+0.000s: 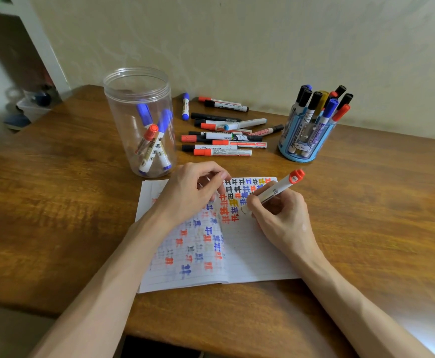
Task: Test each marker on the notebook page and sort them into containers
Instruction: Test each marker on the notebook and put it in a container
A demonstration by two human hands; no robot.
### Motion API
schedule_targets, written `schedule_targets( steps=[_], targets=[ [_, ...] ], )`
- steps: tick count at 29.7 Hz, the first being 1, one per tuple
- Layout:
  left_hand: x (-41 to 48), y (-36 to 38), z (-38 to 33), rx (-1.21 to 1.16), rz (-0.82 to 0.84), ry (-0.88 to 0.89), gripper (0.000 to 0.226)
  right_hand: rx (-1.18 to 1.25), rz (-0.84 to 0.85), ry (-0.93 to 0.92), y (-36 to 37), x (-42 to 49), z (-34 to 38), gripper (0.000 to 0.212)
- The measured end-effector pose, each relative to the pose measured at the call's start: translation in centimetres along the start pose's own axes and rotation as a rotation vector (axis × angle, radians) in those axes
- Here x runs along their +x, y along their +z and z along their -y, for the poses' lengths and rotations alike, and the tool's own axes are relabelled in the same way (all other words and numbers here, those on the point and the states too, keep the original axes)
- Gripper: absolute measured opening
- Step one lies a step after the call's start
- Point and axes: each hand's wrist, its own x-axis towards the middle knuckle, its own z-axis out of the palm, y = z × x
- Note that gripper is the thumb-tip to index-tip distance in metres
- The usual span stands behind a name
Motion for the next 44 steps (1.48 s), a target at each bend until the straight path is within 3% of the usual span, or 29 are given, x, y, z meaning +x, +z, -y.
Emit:
schedule_targets(
  steps=[11, 18, 23, 25, 32, 44],
  targets=[
    [0.0, 0.0, 0.1, 0.005, 0.0, -0.002, 0.017, 0.0, 0.056, -0.015, 0.0, 0.1, -0.3, 0.017],
    [0.0, -0.1, 0.1, 0.007, 0.006, -0.014, 0.016, 0.315, 0.116, 0.023, -1.0, 0.2, 1.3, 0.024],
    [0.0, 0.0, 0.1, 0.02, 0.006, -0.016, 0.015, 0.358, 0.124, 0.006, -1.2, 0.2, 1.2, 0.085],
    [0.0, 0.0, 0.1, 0.026, 0.007, -0.019, 0.015, 0.36, 0.125, 0.0, -1.3, 0.2, 1.3, 0.098],
    [-0.1, 0.1, 0.2, 0.037, 0.012, -0.019, 0.015, 0.349, 0.061, -0.057, -1.6, -0.1, 2.0, 0.08],
    [-0.1, 0.1, -0.1, 0.043, 0.022, -0.035, 0.016, 0.267, 0.088, -0.069, -1.9, 0.1, 1.7, 0.073]
  ],
)
